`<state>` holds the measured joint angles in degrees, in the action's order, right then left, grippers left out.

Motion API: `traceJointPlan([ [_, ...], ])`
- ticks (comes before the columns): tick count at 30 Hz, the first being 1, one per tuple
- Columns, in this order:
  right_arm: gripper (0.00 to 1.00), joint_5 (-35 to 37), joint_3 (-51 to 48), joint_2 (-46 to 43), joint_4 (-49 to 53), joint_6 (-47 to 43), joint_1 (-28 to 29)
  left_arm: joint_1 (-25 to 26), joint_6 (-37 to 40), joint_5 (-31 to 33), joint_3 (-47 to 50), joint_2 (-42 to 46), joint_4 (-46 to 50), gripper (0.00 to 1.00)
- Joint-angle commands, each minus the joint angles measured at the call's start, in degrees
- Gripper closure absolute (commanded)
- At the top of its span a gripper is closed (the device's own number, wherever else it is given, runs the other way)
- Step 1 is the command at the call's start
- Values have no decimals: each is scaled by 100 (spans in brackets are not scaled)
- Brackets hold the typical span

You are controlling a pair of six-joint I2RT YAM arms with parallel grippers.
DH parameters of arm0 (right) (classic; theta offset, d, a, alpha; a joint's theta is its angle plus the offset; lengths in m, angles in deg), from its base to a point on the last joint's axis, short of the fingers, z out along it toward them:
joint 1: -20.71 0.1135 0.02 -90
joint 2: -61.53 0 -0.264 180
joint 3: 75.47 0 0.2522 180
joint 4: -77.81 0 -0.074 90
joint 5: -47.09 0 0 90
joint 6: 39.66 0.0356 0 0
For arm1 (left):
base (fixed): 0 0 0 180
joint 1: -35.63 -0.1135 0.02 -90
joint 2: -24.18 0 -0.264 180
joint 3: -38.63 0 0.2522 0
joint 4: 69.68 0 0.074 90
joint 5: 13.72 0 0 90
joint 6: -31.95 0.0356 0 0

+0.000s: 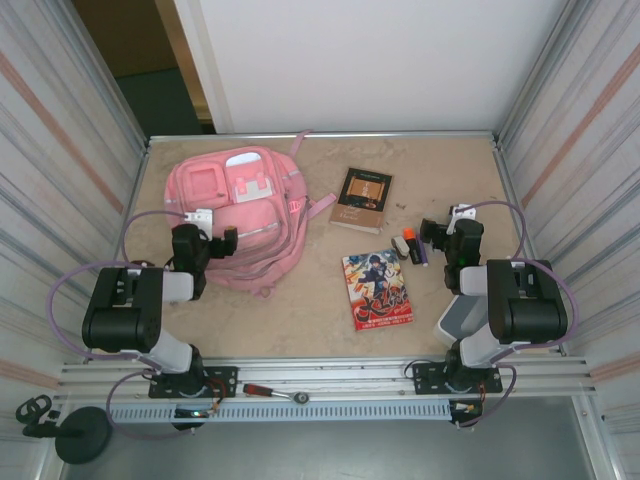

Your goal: Pack books, pencil case, and school supplies into a backpack

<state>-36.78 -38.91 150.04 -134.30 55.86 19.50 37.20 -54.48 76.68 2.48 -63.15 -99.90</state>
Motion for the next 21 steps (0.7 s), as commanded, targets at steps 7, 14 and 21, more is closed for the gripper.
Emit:
traceJointPlan([
  [7, 1, -7, 13, -28, -109, 28, -7, -32, 29, -130, -122, 76, -119, 1],
  [14, 1, 14, -10, -41, -131, 23, -2, -32, 29, -133, -116, 74, -119, 1],
  [21, 1, 2017, 399, -1175, 1510, 354, 520, -34, 26, -129, -124, 76, -112, 1],
])
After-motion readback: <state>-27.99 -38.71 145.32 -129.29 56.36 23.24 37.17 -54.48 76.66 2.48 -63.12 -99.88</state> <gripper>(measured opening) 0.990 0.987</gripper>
